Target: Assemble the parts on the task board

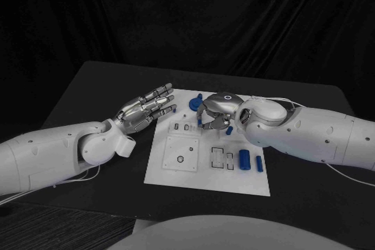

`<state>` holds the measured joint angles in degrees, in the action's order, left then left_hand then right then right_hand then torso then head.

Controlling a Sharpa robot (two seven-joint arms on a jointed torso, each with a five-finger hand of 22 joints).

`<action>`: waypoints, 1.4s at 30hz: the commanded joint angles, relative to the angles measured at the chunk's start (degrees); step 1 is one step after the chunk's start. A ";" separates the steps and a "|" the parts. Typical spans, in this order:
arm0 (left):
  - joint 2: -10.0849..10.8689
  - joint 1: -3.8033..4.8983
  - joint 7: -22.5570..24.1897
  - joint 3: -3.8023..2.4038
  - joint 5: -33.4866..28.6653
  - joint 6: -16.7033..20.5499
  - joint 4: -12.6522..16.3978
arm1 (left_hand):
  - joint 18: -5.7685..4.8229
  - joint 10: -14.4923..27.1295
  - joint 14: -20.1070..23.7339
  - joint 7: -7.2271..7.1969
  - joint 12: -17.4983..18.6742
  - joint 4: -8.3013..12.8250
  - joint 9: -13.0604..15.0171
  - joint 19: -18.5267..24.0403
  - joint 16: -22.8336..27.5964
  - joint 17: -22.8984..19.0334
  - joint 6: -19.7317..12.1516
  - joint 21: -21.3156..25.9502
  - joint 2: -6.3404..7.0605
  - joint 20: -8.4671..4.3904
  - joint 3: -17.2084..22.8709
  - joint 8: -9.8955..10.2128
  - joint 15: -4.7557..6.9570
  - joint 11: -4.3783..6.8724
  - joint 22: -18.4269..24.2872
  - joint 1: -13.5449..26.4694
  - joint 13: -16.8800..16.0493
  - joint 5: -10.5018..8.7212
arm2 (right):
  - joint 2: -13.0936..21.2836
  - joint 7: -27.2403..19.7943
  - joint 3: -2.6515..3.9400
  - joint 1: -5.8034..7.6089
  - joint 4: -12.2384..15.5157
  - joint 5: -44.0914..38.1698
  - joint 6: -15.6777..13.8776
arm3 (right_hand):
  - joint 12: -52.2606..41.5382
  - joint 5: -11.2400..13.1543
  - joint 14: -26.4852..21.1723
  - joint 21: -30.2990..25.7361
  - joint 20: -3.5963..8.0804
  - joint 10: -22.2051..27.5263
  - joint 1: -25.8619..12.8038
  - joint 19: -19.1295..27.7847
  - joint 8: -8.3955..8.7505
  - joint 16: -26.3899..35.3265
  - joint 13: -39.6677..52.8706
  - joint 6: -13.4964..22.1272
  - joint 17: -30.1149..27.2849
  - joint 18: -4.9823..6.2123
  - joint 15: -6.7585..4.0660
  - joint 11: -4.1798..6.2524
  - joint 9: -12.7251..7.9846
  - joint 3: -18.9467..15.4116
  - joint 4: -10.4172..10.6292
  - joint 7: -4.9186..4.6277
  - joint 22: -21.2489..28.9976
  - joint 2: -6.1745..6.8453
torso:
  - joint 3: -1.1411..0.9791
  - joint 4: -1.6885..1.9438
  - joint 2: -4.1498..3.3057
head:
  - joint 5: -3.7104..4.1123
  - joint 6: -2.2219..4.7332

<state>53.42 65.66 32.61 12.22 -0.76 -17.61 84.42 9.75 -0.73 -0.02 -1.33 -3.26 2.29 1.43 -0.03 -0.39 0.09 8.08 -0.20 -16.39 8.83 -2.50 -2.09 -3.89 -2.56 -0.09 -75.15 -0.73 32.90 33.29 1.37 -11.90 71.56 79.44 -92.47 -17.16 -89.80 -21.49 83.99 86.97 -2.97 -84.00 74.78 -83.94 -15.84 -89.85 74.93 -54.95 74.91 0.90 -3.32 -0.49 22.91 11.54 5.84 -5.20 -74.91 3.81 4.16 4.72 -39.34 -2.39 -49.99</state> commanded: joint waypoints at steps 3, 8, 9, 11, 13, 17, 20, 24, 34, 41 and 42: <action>-0.17 -0.05 0.51 -0.05 -0.03 -0.78 0.07 | -0.45 0.10 0.02 -0.07 -0.28 0.34 -0.02 0.03 0.39 -0.09 -0.16 0.20 -0.03 0.56 0.01 -0.34 -0.28 -0.31 0.09 0.70 -0.07 0.19 | -0.49 1.32 0.03 -0.24 -0.70 -0.31 0.94 | -0.20 -0.30 6.01 -0.34 -0.50 -6.00 0.20 -4.17 0.27 -0.15 15.07 0.08 15.09 0.06 0.59 -0.50 -0.07 0.14 -0.23 -0.03 -13.81 0.35 | 0.00 0.04 0.01 | 0.09 -0.01; -0.30 -0.05 0.50 -0.05 -0.03 -0.88 -0.01 | -0.45 0.10 0.02 -0.07 -0.28 0.34 -0.02 0.03 0.39 -0.09 -0.16 0.20 -0.03 0.56 0.01 -0.34 -0.28 -0.31 0.09 0.70 -0.07 0.19 | -0.83 1.36 0.03 -0.29 -1.07 -0.31 1.32 | -0.20 -0.39 6.01 -0.44 -0.56 -6.00 0.16 -4.12 0.61 -0.15 15.07 0.31 15.09 0.09 0.66 -0.61 -0.21 0.22 -0.31 -0.18 -13.77 0.40 | -0.05 0.08 -0.02 | 0.26 -0.01; -0.32 -0.05 0.49 -0.05 -0.03 -0.89 -0.02 | -0.45 0.10 0.02 -0.07 -0.28 0.34 -0.02 0.03 0.39 -0.09 -0.16 0.20 -0.03 0.56 0.01 -0.34 -0.28 -0.31 0.09 0.70 -0.07 0.19 | -0.87 1.36 0.03 -0.29 -1.12 -0.31 1.37 | -0.20 -0.39 6.01 -0.44 -0.56 -6.00 0.16 -4.12 0.61 -0.15 15.07 0.31 15.09 0.09 0.66 -0.61 -0.21 0.22 -0.31 -0.18 -13.77 0.40 | -0.05 0.09 -0.02 | 0.30 -0.01; -0.36 -0.05 0.48 -0.05 -0.03 -0.94 -0.04 | -0.45 0.10 0.02 -0.07 -0.28 0.34 -0.02 0.03 0.39 -0.09 -0.16 0.20 -0.03 0.56 0.01 -0.34 -0.28 -0.31 0.09 0.70 -0.07 0.19 | -1.01 1.34 0.03 -0.33 -1.31 -0.31 1.48 | -0.20 -0.34 6.01 -0.45 -0.61 -6.00 0.06 -4.11 0.84 -0.15 15.07 0.46 15.09 0.09 0.73 -0.70 -0.31 0.23 -0.31 -0.29 -13.76 0.43 | -0.05 0.08 -0.02 | 0.30 -0.01; -0.41 -0.05 0.46 -0.05 -0.03 -0.99 -0.07 | -0.45 0.10 0.02 -0.07 -0.28 0.34 -0.02 0.03 0.39 -0.09 -0.16 0.20 -0.03 0.56 0.01 -0.34 -0.28 -0.31 0.09 0.70 -0.07 0.19 | -1.13 1.31 0.03 -0.38 -1.48 -0.31 1.55 | -0.20 -0.34 6.01 -0.45 -0.61 -6.00 0.06 -4.11 0.84 -0.15 15.07 0.46 15.09 0.09 0.73 -0.70 -0.31 0.23 -0.31 -0.29 -13.76 0.43 | -0.04 0.04 -0.03 | 0.27 -0.01; -0.48 -0.05 0.43 -0.05 -0.03 -1.04 -0.11 | -0.46 0.12 0.02 -0.08 -0.25 0.37 -0.02 0.03 0.39 -0.09 -0.22 0.20 -0.04 0.57 0.08 -0.33 -0.28 -0.34 0.09 0.81 -0.06 0.18 | -1.35 1.24 0.03 -0.49 -1.71 -0.31 1.68 | -0.20 -0.19 6.01 -0.46 -0.66 -6.00 -0.07 -4.11 1.04 -0.15 15.07 0.56 15.09 0.09 0.80 -0.78 -0.39 0.23 -0.29 -0.37 -13.76 0.45 | -0.04 -0.02 -0.06 | 0.19 -0.01; -0.50 -0.05 0.40 -0.05 -0.03 -1.07 -0.13 | -0.46 0.12 0.02 -0.08 -0.25 0.37 -0.02 0.03 0.39 -0.09 -0.22 0.20 -0.04 0.57 0.08 -0.33 -0.28 -0.34 0.09 0.81 -0.06 0.18 | -1.52 1.19 0.03 -0.58 -1.83 -0.31 1.74 | -0.20 -0.12 6.01 -0.47 -0.68 -6.00 -0.11 -4.11 1.10 -0.15 15.07 0.58 15.09 0.09 0.82 -0.81 -0.42 0.23 -0.28 -0.39 -13.76 0.45 | -0.04 -0.04 -0.06 | 0.15 -0.01; -0.54 -0.05 0.37 -0.05 -0.03 -1.11 -0.15 | -0.46 0.12 0.02 -0.08 -0.25 0.37 -0.02 0.03 0.39 -0.09 -0.22 0.20 -0.04 0.57 0.08 -0.33 -0.28 -0.34 0.09 0.81 -0.06 0.18 | -1.74 1.13 0.03 -0.66 -1.95 -0.31 1.85 | -0.20 -0.12 6.01 -0.47 -0.68 -6.00 -0.11 -4.11 1.10 -0.15 15.07 0.58 15.09 0.09 0.82 -0.81 -0.42 0.23 -0.28 -0.39 -13.76 0.45 | -0.01 -0.05 -0.04 | 0.15 -0.01; -0.63 -0.05 0.35 -0.05 -0.03 -1.16 -0.20 | -0.46 0.12 0.02 -0.08 -0.25 0.37 -0.02 0.03 0.39 -0.09 -0.22 0.20 -0.04 0.57 0.08 -0.33 -0.28 -0.34 0.09 0.81 -0.06 0.18 | -2.05 1.12 0.03 -0.78 -2.18 -0.31 2.30 | -0.20 0.68 6.01 -0.70 -0.99 -6.00 -0.57 -3.98 2.47 -0.15 15.07 1.88 15.09 0.15 1.19 -1.27 -0.99 0.20 -0.33 -0.95 -13.67 0.70 | -0.05 0.01 -0.05 | 0.24 -0.01; -0.68 -0.05 0.37 -0.05 -0.03 -1.18 -0.21 | -0.46 0.14 0.02 -0.08 -0.19 0.40 -0.03 0.03 0.39 -0.09 -0.29 0.20 -0.06 0.58 0.14 -0.31 -0.28 -0.37 0.09 0.90 -0.05 0.18 | -2.09 1.23 0.03 -0.85 -2.34 -0.31 2.75 | -0.20 1.11 6.01 -0.93 -1.41 -6.00 -0.91 -3.86 4.05 -0.15 15.07 3.46 15.09 0.21 1.66 -1.79 -1.86 0.21 -0.40 -1.56 -13.59 0.95 | -0.02 -0.03 -0.03 | 0.23 -0.01; -0.68 -0.05 0.37 -0.05 -0.03 -1.18 -0.22 | -0.46 0.14 0.02 -0.08 -0.19 0.40 -0.03 0.03 0.39 -0.09 -0.29 0.20 -0.06 0.58 0.14 -0.31 -0.28 -0.37 0.09 0.90 -0.05 0.18 | -2.09 1.25 0.03 -0.86 -2.36 -0.31 2.81 | -0.20 1.17 6.01 -0.96 -1.46 -6.00 -0.94 -3.85 4.23 -0.15 15.07 3.61 15.09 0.22 1.71 -1.85 -1.98 0.22 -0.43 -1.62 -13.58 0.97 | -0.02 -0.03 -0.02 | 0.23 -0.01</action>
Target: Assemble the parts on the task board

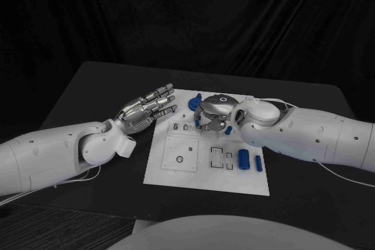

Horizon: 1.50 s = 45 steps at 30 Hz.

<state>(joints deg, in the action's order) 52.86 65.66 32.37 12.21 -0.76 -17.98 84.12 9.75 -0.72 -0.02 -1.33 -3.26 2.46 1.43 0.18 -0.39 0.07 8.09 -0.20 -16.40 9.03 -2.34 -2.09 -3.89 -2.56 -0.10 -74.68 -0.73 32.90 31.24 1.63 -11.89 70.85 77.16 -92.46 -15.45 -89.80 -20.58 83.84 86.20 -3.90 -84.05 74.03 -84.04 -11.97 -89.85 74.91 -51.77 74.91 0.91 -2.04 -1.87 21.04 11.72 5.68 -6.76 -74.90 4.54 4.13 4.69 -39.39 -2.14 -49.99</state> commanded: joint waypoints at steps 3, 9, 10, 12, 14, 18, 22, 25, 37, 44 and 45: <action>-0.11 -0.05 0.60 -0.05 -0.03 -0.80 0.08 | -0.46 0.14 0.02 -0.09 -0.19 0.23 -0.03 -0.18 0.39 -0.07 -0.29 0.20 -0.06 0.37 -0.03 -0.31 -0.29 -0.37 0.10 0.44 -0.05 0.18 | -0.05 1.10 0.02 -0.16 -0.11 -0.33 1.39 | -0.20 0.36 6.16 -0.26 -0.60 -5.95 -0.23 -3.71 0.58 -0.15 15.09 0.61 15.09 0.24 0.50 -0.53 -0.25 0.04 -0.30 -0.15 -13.56 0.29 | 0.02 0.02 0.02 | -0.01 -0.01; -0.14 -0.05 0.58 -0.05 -0.03 -0.83 0.05 | -0.46 0.14 0.02 -0.09 -0.19 0.23 -0.03 -0.18 0.39 -0.07 -0.29 0.20 -0.06 0.37 -0.03 -0.31 -0.29 -0.37 0.10 0.44 -0.05 0.18 | -0.08 1.19 0.02 -0.20 -0.14 -0.33 1.66 | -0.20 0.71 6.16 -0.33 -0.71 -5.95 -0.32 -3.67 0.96 -0.15 15.09 0.92 15.09 0.26 0.61 -0.66 -0.50 0.02 -0.34 -0.29 -13.54 0.34 | 0.02 0.01 0.03 | 0.09 -0.01; -0.15 -0.05 0.58 -0.05 -0.03 -0.83 0.04 | -0.46 0.14 0.02 -0.09 -0.19 0.23 -0.03 -0.18 0.39 -0.07 -0.29 0.20 -0.06 0.37 -0.03 -0.31 -0.29 -0.37 0.10 0.44 -0.05 0.18 | -0.08 1.20 0.02 -0.21 -0.14 -0.33 1.68 | -0.20 0.75 6.16 -0.36 -0.73 -5.95 -0.31 -3.66 1.01 -0.15 15.09 0.96 15.09 0.27 0.63 -0.67 -0.54 0.03 -0.36 -0.30 -13.53 0.34 | 0.02 0.01 0.03 | 0.06 -0.01; -0.16 -0.05 0.57 -0.05 -0.03 -0.84 0.04 | -0.46 0.14 0.02 -0.09 -0.19 0.23 -0.03 -0.18 0.39 -0.07 -0.29 0.20 -0.06 0.37 -0.03 -0.31 -0.29 -0.37 0.10 0.44 -0.05 0.18 | -0.11 1.22 0.02 -0.21 -0.16 -0.33 1.74 | -0.20 0.80 6.16 -0.37 -0.74 -5.95 -0.32 -3.65 1.04 -0.15 15.09 0.98 15.09 0.27 0.64 -0.68 -0.56 0.03 -0.36 -0.31 -13.53 0.33 | 0.02 -0.01 0.04 | 0.02 -0.01; -0.17 -0.05 0.55 -0.05 -0.03 -0.85 0.03 | -0.46 0.14 0.02 -0.09 -0.19 0.23 -0.03 -0.18 0.39 -0.07 -0.29 0.20 -0.06 0.37 -0.03 -0.31 -0.29 -0.37 0.10 0.44 -0.05 0.18 | -0.14 1.26 0.02 -0.22 -0.17 -0.33 1.79 | -0.20 1.22 6.16 -0.43 -0.82 -5.95 -0.35 -3.62 1.24 -0.15 15.09 1.07 15.09 0.29 0.70 -0.74 -0.71 0.03 -0.40 -0.37 -13.50 0.32 | 0.00 0.00 0.03 | 0.04 -0.01; -0.17 -0.05 0.53 -0.05 -0.03 -0.85 0.01 | -0.46 0.14 0.02 -0.09 -0.19 0.23 -0.03 -0.18 0.39 -0.07 -0.29 0.20 -0.06 0.37 -0.03 -0.31 -0.29 -0.37 0.10 0.44 -0.05 0.18 | -0.19 1.28 0.02 -0.23 -0.19 -0.33 1.87 | -0.20 2.92 6.16 -0.53 -0.99 -5.95 -0.45 -3.57 2.52 -0.15 15.09 2.51 15.09 0.32 0.79 -0.79 -1.59 -0.07 -0.60 -0.66 -13.47 0.38 | -0.02 0.00 0.01 | -0.01 -0.01; -0.16 -0.05 0.51 -0.05 -0.03 -0.86 0.01 | -0.46 0.16 0.02 -0.06 -0.15 0.26 -0.04 -0.18 0.39 -0.07 -0.31 0.20 -0.07 0.38 0.04 -0.31 -0.29 -0.33 0.10 0.53 -0.04 0.17 | -0.19 1.28 0.02 -0.23 -0.21 -0.33 1.86 | -0.20 7.98 6.16 -0.65 -0.92 -5.95 -0.90 -3.52 4.71 -0.15 15.09 5.69 15.09 0.35 0.61 -0.53 -3.26 -0.82 -0.62 -0.94 -13.43 0.46 | 0.00 -0.01 0.02 | -0.03 -0.01; -0.14 -0.05 0.51 -0.05 -0.03 -0.85 0.02 | -0.46 0.16 0.02 -0.06 -0.15 0.26 -0.04 -0.18 0.39 -0.07 -0.31 0.20 -0.07 0.38 0.04 -0.31 -0.29 -0.33 0.10 0.53 -0.04 0.17 | -0.15 1.22 0.02 -0.23 -0.25 -0.33 1.75 | -0.20 10.92 6.16 -0.73 -0.79 -5.95 -1.37 -3.48 5.46 -0.15 15.09 6.80 15.09 0.37 0.48 -0.41 -4.29 -1.63 -0.38 -0.96 -13.41 0.46 | 0.01 0.00 0.01 | -0.03 -0.01; 0.26 -0.05 0.63 -0.05 -0.03 -0.27 0.28 | -0.46 0.17 0.02 -0.03 -0.19 0.29 -0.03 -0.18 0.39 -0.07 -0.27 0.20 -0.06 0.38 0.08 -0.33 -0.30 -0.29 0.10 0.58 -0.04 0.17 | 1.33 -1.01 0.03 -0.07 0.60 -0.33 -3.64 | -0.20 17.65 6.16 -1.28 -0.13 -5.95 -0.82 -3.24 8.34 -0.15 15.09 16.59 15.09 0.50 -0.17 0.31 -10.61 -7.56 11.16 -0.43 -13.24 7.34 | 0.00 -0.01 -0.01 | -0.25 -0.01; 1.58 0.03 0.98 -0.06 -0.02 2.08 1.76 | -0.44 0.09 0.02 0.26 -0.51 0.76 0.06 -0.18 0.39 -0.07 0.18 0.20 0.23 0.47 0.20 -0.52 -0.36 -0.20 0.10 0.54 -0.11 0.14 | 5.42 -1.54 0.03 2.56 4.94 -0.33 -10.64 | -0.20 17.61 6.16 -2.46 0.09 -5.95 -6.82 -2.66 7.22 -0.15 15.09 13.79 15.09 0.80 -0.39 0.51 -11.06 -14.88 11.46 -0.23 -12.81 6.88 | -0.04 -0.02 0.05 | -0.06 -0.01; 1.82 0.07 1.10 -0.07 0.10 2.63 2.08 | -0.33 -0.26 0.02 0.39 -1.64 1.27 0.11 -0.18 0.39 -0.07 0.56 0.20 0.49 0.65 0.25 -0.70 -0.40 -0.83 0.10 0.48 -0.34 -0.26 | 6.20 -1.58 0.03 3.12 5.77 -0.33 -11.32 | -0.20 17.59 6.16 -2.50 0.13 -5.95 -7.91 -2.65 6.89 -0.15 15.09 12.69 15.09 0.81 -0.44 0.57 -10.95 -15.49 11.49 -0.17 -12.80 7.24 | -0.05 -0.05 0.06 | -0.04 -0.01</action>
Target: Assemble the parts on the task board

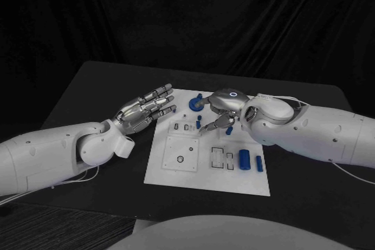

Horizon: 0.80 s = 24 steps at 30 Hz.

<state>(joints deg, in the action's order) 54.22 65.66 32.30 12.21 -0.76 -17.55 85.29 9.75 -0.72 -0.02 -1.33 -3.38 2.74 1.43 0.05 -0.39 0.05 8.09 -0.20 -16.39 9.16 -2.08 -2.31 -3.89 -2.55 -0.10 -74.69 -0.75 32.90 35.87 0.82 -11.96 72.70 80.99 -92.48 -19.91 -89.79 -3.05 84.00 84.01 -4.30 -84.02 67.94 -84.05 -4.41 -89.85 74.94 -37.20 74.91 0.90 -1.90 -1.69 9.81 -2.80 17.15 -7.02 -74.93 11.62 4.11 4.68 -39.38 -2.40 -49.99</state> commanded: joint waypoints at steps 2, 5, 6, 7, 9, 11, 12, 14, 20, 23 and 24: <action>1.05 0.18 1.51 -0.07 1.16 3.65 1.62 | -0.24 -1.29 -0.32 0.49 -4.34 1.60 0.22 -0.08 -0.39 0.30 1.38 0.18 1.06 1.14 0.01 -0.80 -1.02 -2.45 0.08 0.43 -0.80 -0.89 | 3.42 -0.75 0.10 2.61 3.83 -0.31 -8.19 | -0.21 0.05 6.00 -0.29 0.58 -5.98 -3.34 -2.67 -1.07 -0.15 15.06 -3.07 15.09 0.80 -0.64 0.45 0.33 -1.47 0.04 0.15 -12.79 0.28 | -0.07 -0.08 0.08 | 0.25 -0.01; 1.63 0.61 2.31 -0.08 4.57 7.04 2.37 | -0.34 -1.41 -0.61 1.02 -5.20 1.47 0.23 -0.21 -1.06 0.49 1.59 0.08 1.51 2.00 -0.35 -0.86 -1.89 -3.18 -0.01 0.87 -0.85 -2.75 | 6.16 -0.79 0.10 4.47 6.32 0.17 -9.77 | -0.21 -0.03 6.00 0.71 0.66 -5.98 -5.24 -3.21 -1.40 -0.15 15.06 -3.54 15.09 0.53 -0.73 0.56 0.18 -2.35 0.09 0.27 -13.16 0.94 | -0.10 -0.12 0.14 | 0.64 -0.01; 1.60 1.00 2.59 -0.08 5.71 8.32 2.40 | -0.50 -1.56 -0.95 1.46 -5.77 0.96 0.27 -0.35 -1.76 0.68 1.96 -0.02 1.71 2.48 -0.75 -0.98 -2.53 -3.67 -0.08 1.18 -0.90 -4.62 | 6.96 -0.98 0.09 5.03 6.93 0.89 -10.20 | -0.21 0.00 6.00 1.56 0.73 -5.98 -6.16 -3.67 -1.53 -0.15 15.06 -3.72 15.09 0.30 -0.81 0.67 0.09 -2.12 0.08 0.41 -13.47 0.48 | -0.10 -0.12 0.14 | 0.75 -0.01; 1.45 1.63 2.82 -0.08 6.99 9.93 2.31 | -0.53 -1.80 -1.34 2.06 -6.50 0.27 0.34 -0.60 -2.57 0.88 2.49 -0.19 1.89 2.88 -1.20 -1.16 -3.06 -4.03 -0.22 1.30 -0.98 -6.99 | 7.98 -1.27 0.09 5.70 7.59 2.31 -10.53 | -0.21 -0.01 6.00 1.78 0.77 -5.98 -6.65 -3.78 -1.73 -0.15 15.06 -4.04 15.09 0.24 -0.88 0.76 0.10 -2.20 0.09 0.55 -13.56 0.66 | -0.12 -0.13 0.19 | 0.84 -0.01; 1.07 2.71 2.61 -0.08 8.90 12.89 2.24 | -0.42 -2.89 -2.55 2.90 -9.83 -2.08 0.40 -1.60 -5.40 1.40 3.28 -0.85 2.46 4.19 -2.41 -1.31 -3.97 -5.50 -0.66 0.15 -1.37 -12.03 | 9.81 -1.74 0.09 6.57 8.52 5.50 -10.61 | -0.21 0.02 6.00 1.93 0.89 -5.98 -7.34 -3.87 -2.19 -0.15 15.06 -4.81 15.09 0.21 -1.00 0.89 0.13 -1.75 0.06 0.65 -13.61 0.04 | -0.16 -0.15 0.26 | 0.94 -0.01; 0.83 3.90 2.12 -0.08 10.66 15.84 2.28 | -0.17 -4.38 -4.44 3.32 -13.27 -3.79 0.47 -3.30 -8.72 2.04 3.83 -1.92 3.14 5.24 -3.64 -1.43 -4.71 -6.60 -1.29 -0.09 -1.85 -15.35 | 11.26 -2.07 0.09 7.12 9.04 8.63 -10.68 | -0.21 0.06 6.00 1.99 0.96 -5.98 -8.86 -3.91 -2.81 -0.15 15.06 -5.87 15.09 0.19 -0.99 0.78 0.23 -1.08 0.04 0.42 -13.63 -1.01 | -0.38 -0.39 0.56 | 0.76 -0.01; 0.75 4.53 1.77 -0.08 11.76 17.47 2.33 | 0.17 -5.32 -5.69 3.78 -15.91 -5.38 0.57 -4.70 -11.26 2.37 4.70 -2.78 3.71 5.94 -4.80 -1.66 -5.30 -7.07 -1.74 -0.51 -2.11 -17.32 | 11.92 -2.11 0.09 7.34 9.22 10.07 -10.46 | -0.21 0.05 5.99 1.99 0.94 -5.98 -9.20 -3.90 -2.94 -0.13 15.06 -6.10 15.05 0.19 -0.94 0.72 0.24 -0.76 0.03 0.36 -13.63 -1.48 | -0.45 -0.49 0.63 | 0.70 -0.01; 0.73 5.47 0.85 -0.09 13.90 20.00 2.44 | 0.34 -8.73 -9.67 4.90 -24.05 -8.42 0.76 -8.17 -18.38 3.38 6.58 -4.90 4.63 6.89 -6.89 -2.14 -6.10 -8.42 -2.78 -0.99 -3.12 -21.52 | 12.83 -1.98 0.09 7.58 9.37 11.86 -9.55 | -0.21 0.07 5.98 1.97 0.85 -5.98 -10.76 -3.90 -3.44 -0.11 15.06 -6.88 15.02 0.20 -0.81 0.58 0.28 0.54 -0.07 0.23 -13.62 -4.01 | -0.48 -0.55 0.72 | 0.70 -0.01; 0.19 8.43 -4.71 -0.09 21.42 25.98 1.61 | -1.21 -20.20 -26.86 9.50 -41.56 -13.70 1.42 -33.45 -39.43 7.10 13.13 -19.06 6.88 7.39 -10.32 -3.90 -8.42 -11.84 -9.11 -1.64 -7.14 -25.58 | 14.11 -1.46 0.08 7.93 8.64 14.56 -7.29 | -0.21 0.10 5.99 2.00 0.66 -5.98 -10.27 -3.91 -4.08 -0.12 15.06 -7.70 15.04 0.19 -0.61 0.35 0.26 2.02 -0.27 0.03 -13.63 -6.56 | -1.19 -1.97 2.23 | -0.43 -0.01; -0.34 9.63 -8.90 -0.09 25.26 27.05 1.16 | -0.57 -25.91 -33.06 11.00 -48.89 -14.57 2.16 -39.95 -47.52 9.35 19.81 -22.40 7.41 6.90 -10.82 -6.06 -7.31 -11.24 -10.43 -2.41 -10.44 -24.96 | 13.99 -1.64 0.08 7.95 7.90 15.02 -7.96 | -0.21 -0.03 5.99 2.05 0.56 -5.98 -9.73 -3.93 -4.44 -0.13 15.06 -8.13 15.06 0.18 -0.53 0.29 0.25 2.47 -0.39 0.01 -13.64 -7.88 | -1.52 -2.63 2.97 | -0.67 -0.01; -0.54 9.98 -10.43 -0.09 26.92 27.20 1.04 | -0.15 -27.68 -34.56 11.43 -51.54 -14.85 2.58 -41.82 -50.43 10.44 23.40 -23.44 7.55 6.66 -10.94 -7.46 -6.66 -10.64 -10.87 -2.66 -11.87 -24.76 | 13.90 -1.66 0.08 7.93 7.64 15.12 -8.02 | -0.21 -0.09 5.99 2.03 0.53 -5.98 -9.65 -3.93 -4.61 -0.13 15.06 -8.36 15.06 0.19 -0.51 0.27 0.26 2.52 -0.40 0.02 -13.63 -8.23 | -1.66 -2.94 3.10 | -0.87 -0.01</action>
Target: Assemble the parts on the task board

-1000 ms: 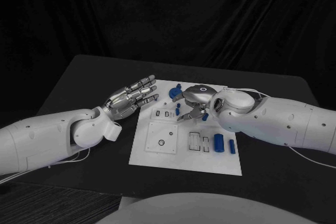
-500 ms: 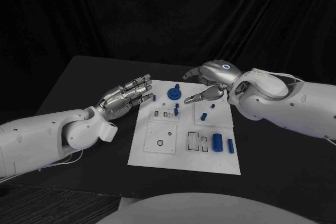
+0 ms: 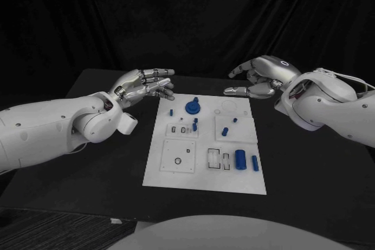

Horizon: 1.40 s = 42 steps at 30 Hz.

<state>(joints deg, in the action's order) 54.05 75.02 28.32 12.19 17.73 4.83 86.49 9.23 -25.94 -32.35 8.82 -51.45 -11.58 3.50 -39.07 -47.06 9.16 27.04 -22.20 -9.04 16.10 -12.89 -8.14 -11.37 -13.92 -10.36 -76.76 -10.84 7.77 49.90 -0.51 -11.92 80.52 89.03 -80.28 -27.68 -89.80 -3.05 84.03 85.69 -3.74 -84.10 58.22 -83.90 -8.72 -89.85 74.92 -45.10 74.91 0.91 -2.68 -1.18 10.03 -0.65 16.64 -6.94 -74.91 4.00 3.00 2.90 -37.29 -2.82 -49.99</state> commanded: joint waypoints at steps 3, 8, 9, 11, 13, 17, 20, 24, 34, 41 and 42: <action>-1.03 1.42 -10.80 -0.08 13.32 4.53 -0.60 | 1.06 -6.56 -5.70 2.11 -14.15 -2.00 0.69 -8.30 -18.13 9.27 10.66 -7.57 0.59 -2.35 -0.29 -5.55 3.71 3.80 -4.04 -1.92 -10.76 0.73 | -0.43 -0.37 0.03 -0.17 -1.13 3.09 -0.21 | -0.20 -0.23 5.95 0.33 -0.08 -5.90 0.36 -4.07 -0.53 -0.09 15.08 -0.72 14.98 0.19 0.30 -0.26 0.02 0.51 0.05 -0.07 -13.64 -1.53 | -1.35 -2.31 1.66 | -0.90 -0.01; -2.63 2.54 -17.90 -0.08 18.99 2.28 -1.93 | 0.16 -11.75 -10.80 1.94 -24.17 -3.36 0.55 -7.82 -33.52 26.65 11.32 -22.26 0.90 -5.15 0.35 -9.27 5.75 6.10 -15.56 -3.33 -27.48 1.31 | -0.81 -0.93 0.03 -1.38 -2.35 3.21 -0.43 | -0.20 -0.59 5.89 0.17 -0.12 -5.90 0.71 -3.98 -0.74 0.06 15.08 -0.94 14.75 0.24 0.34 -0.31 -0.02 0.56 -0.03 -0.09 -13.57 -2.36 | -2.30 -3.72 2.67 | -1.18 -0.01; -2.94 2.68 -19.11 -0.08 19.47 1.81 -2.16 | -0.02 -16.03 -15.03 1.96 -26.16 -3.56 0.59 -7.35 -35.61 32.40 11.53 -24.28 1.01 -5.30 0.32 -9.80 5.91 6.22 -17.27 -3.30 -32.69 1.35 | -0.74 -1.01 0.03 -1.61 -2.45 3.22 -0.51 | -0.20 -0.91 5.87 0.11 -0.15 -5.90 0.94 -3.96 -0.86 0.12 15.08 -1.06 14.65 0.26 0.36 -0.35 -0.04 0.55 -0.06 -0.11 -13.55 -2.74 | -2.37 -3.75 2.73 | -1.09 -0.01; -3.72 2.95 -21.75 -0.08 20.25 0.65 -2.66 | -0.45 -25.55 -23.98 1.98 -30.11 -4.10 0.54 -5.09 -39.49 44.93 11.35 -30.37 0.92 -5.87 0.45 -10.94 6.00 6.39 -22.69 -3.24 -44.47 1.56 | -0.46 -1.12 0.03 -2.12 -2.59 3.24 -0.69 | -0.20 -1.04 5.87 0.07 -0.16 -5.90 0.99 -3.93 -0.90 0.12 15.08 -1.10 14.64 0.27 0.37 -0.36 -0.06 0.52 -0.05 -0.11 -13.53 -2.87 | -2.77 -4.28 3.09 | -1.33 -0.01; -4.53 3.15 -24.37 -0.08 20.75 -0.60 -3.10 | -1.58 -48.08 -43.72 1.95 -36.56 -4.46 1.06 -8.13 -43.39 66.69 12.86 -40.79 1.22 -6.45 0.15 -13.10 6.18 6.60 -33.76 -2.76 -65.62 1.86 | -0.08 -1.18 0.03 -2.59 -2.62 3.25 -0.92 | -0.20 -1.26 5.85 0.06 -0.17 -5.90 1.10 -3.93 -1.02 0.17 15.08 -1.28 14.56 0.27 0.38 -0.37 -0.05 0.46 -0.06 -0.10 -13.53 -3.07 | -3.23 -4.90 3.51 | -1.66 -0.01; -6.27 3.39 -28.99 -0.08 22.81 -3.17 -3.90 | -5.37 -64.06 -57.65 1.83 -38.55 -4.59 2.64 -26.40 -42.94 80.84 14.53 -58.97 0.92 -6.80 -0.47 -17.08 6.20 6.54 -60.58 -0.88 -79.16 1.76 | 0.84 -1.31 0.03 -3.24 -2.40 3.26 -1.45 | -0.20 -1.77 5.84 0.05 -0.21 -5.90 1.25 -3.92 -1.29 0.22 15.08 -1.67 14.48 0.28 0.43 -0.43 -0.05 0.31 -0.04 -0.09 -13.53 -3.49 | -3.82 -5.71 4.20 | -1.70 -0.01; -7.81 3.48 -32.47 -0.08 27.12 -5.11 -4.62 | -6.38 -64.06 -57.65 0.82 -38.55 -4.66 4.12 -35.01 -42.94 80.84 16.61 -63.05 0.57 -6.92 -1.15 -19.55 7.07 7.47 -68.03 1.35 -79.16 1.24 | 1.49 -1.39 0.03 -3.55 -2.14 3.26 -1.92 | -0.20 -2.72 5.82 0.03 -0.26 -5.90 1.58 -3.91 -1.58 0.26 15.08 -2.09 14.41 0.28 0.49 -0.49 -0.07 0.09 -0.09 -0.08 -13.52 -3.92 | -4.15 -6.37 4.95 | -1.87 -0.01; -10.05 3.53 -37.54 -0.08 30.89 -8.34 -6.04 | -7.12 -64.06 -57.65 -1.31 -38.55 -4.83 7.62 -41.07 -42.94 80.84 21.67 -65.13 0.04 -7.19 -2.36 -23.96 8.86 9.41 -72.63 4.92 -79.16 -0.16 | 1.98 -1.45 0.03 -3.87 -1.97 3.27 -2.18 | -0.20 -4.38 5.79 0.00 -0.32 -5.90 2.23 -3.90 -1.94 0.34 15.08 -2.65 14.26 0.29 0.56 -0.59 -0.08 -0.05 -0.16 -0.06 -13.50 -4.47 | -4.36 -7.05 5.76 | -2.05 -0.01; -14.77 3.57 -49.33 -0.08 33.94 -14.76 -9.64 | -8.11 -64.06 -57.65 -4.44 -38.55 -4.66 23.64 -46.06 -42.94 80.84 20.87 -66.43 -0.43 -10.13 -2.60 -36.72 11.94 12.55 -76.28 7.48 -79.16 -0.34 | 2.47 -1.19 0.03 -4.81 -1.96 3.27 -1.32 | -0.20 -7.05 5.69 -0.35 -0.47 -5.90 2.46 -3.72 -2.52 0.60 15.08 -3.64 13.80 0.39 0.70 -0.75 -0.16 -0.56 -0.03 0.01 -13.37 -5.83 | -4.60 -7.70 6.93 | -1.98 -0.01; -16.57 3.56 -54.22 -0.08 38.45 -18.70 -10.97 | -8.24 -64.06 -57.65 -4.60 -38.55 -4.57 24.59 -46.68 -42.94 80.84 21.09 -66.56 -1.11 -10.50 -2.14 -34.55 12.30 12.82 -76.70 8.41 -79.16 -1.71 | 2.33 -0.74 0.03 -5.77 -2.43 3.27 -0.29 | -0.20 -7.83 5.68 -0.45 -0.49 -5.90 2.69 -3.67 -2.65 0.63 15.08 -3.88 13.73 0.42 0.72 -0.77 -0.21 -0.65 -0.10 0.03 -13.33 -6.22 | -4.78 -7.94 7.09 | -2.24 -0.01; -16.72 3.56 -54.85 -0.08 38.72 -19.05 -11.10 | -8.27 -64.06 -57.65 -4.64 -38.55 -4.54 24.67 -46.84 -42.94 80.84 21.47 -66.59 -1.23 -10.58 -1.98 -33.78 12.37 12.87 -76.80 8.67 -79.16 -1.63 | 2.32 -0.70 0.03 -5.86 -2.46 3.27 -0.19 | -0.20 -8.19 5.67 -0.48 -0.51 -5.90 2.85 -3.66 -2.67 0.64 15.08 -3.92 13.71 0.43 0.74 -0.80 -0.24 -0.70 -0.13 0.03 -13.32 -6.31 | -4.83 -7.95 7.05 | -2.31 -0.01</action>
<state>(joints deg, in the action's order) 37.53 78.44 -22.02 12.17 53.05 -10.29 75.58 1.67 -83.97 -83.94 4.39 -89.86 -16.18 28.10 -84.06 -90.25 74.94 48.22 -88.50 -10.27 5.83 -15.30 -42.31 0.63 -1.45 -74.94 -68.56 -74.98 6.27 52.22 -1.58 -11.94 74.84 86.62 -77.03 -28.24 -89.80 -11.05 83.99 85.42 -3.75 -84.09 61.00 -83.90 -11.04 -89.40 74.90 -48.74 74.91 0.91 -2.29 -1.61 9.87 -0.86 16.51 -6.95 -74.90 -1.59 -1.67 -4.89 -30.33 -4.96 -50.00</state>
